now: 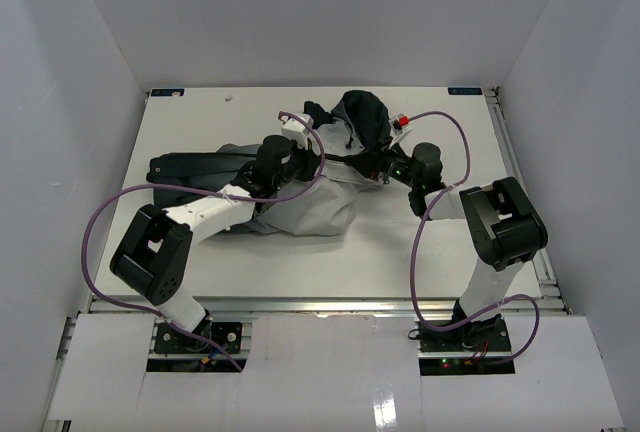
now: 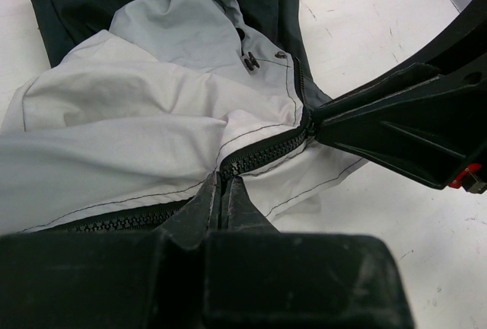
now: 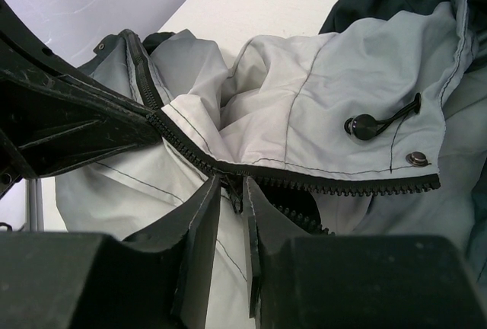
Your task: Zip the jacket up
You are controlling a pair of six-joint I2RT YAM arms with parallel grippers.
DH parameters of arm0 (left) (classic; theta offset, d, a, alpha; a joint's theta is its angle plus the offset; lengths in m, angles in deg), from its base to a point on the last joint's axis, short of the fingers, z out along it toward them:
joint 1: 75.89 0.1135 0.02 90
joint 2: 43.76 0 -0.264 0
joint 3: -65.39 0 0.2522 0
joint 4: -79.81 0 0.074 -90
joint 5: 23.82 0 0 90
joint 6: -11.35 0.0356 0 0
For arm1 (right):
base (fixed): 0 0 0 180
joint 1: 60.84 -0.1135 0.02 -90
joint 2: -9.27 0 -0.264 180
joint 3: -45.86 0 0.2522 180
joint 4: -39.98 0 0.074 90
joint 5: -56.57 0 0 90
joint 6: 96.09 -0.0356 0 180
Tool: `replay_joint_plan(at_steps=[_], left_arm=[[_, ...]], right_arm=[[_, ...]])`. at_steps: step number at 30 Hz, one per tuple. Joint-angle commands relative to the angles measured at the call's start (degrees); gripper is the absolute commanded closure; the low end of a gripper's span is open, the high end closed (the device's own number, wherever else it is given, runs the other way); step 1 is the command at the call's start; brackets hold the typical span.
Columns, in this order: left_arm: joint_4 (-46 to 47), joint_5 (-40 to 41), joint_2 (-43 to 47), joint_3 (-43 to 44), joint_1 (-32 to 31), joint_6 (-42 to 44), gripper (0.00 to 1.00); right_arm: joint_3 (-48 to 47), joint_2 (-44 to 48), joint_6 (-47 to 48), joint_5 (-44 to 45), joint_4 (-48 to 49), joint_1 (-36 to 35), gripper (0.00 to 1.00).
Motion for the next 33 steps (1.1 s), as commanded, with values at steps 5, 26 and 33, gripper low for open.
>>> replay_joint_plan(at_steps=[5, 26, 33], left_arm=[[2.6, -1.5, 2.6, 1.7, 0.0, -1.0, 1.00], [1.5, 3.3, 6.4, -0.4, 0.0, -0.9, 1.00], [0.4, 4.7, 7.3, -1.2, 0.1, -0.5, 1.00]], right_arm=[[1.1, 1.5, 0.5, -0.3, 1.5, -0.5, 0.78], [3.7, 2.9, 0.9, 8.5, -0.9, 3.2, 0.92], [4.3, 3.6, 1.2, 9.4, -3.0, 6.9, 0.92]])
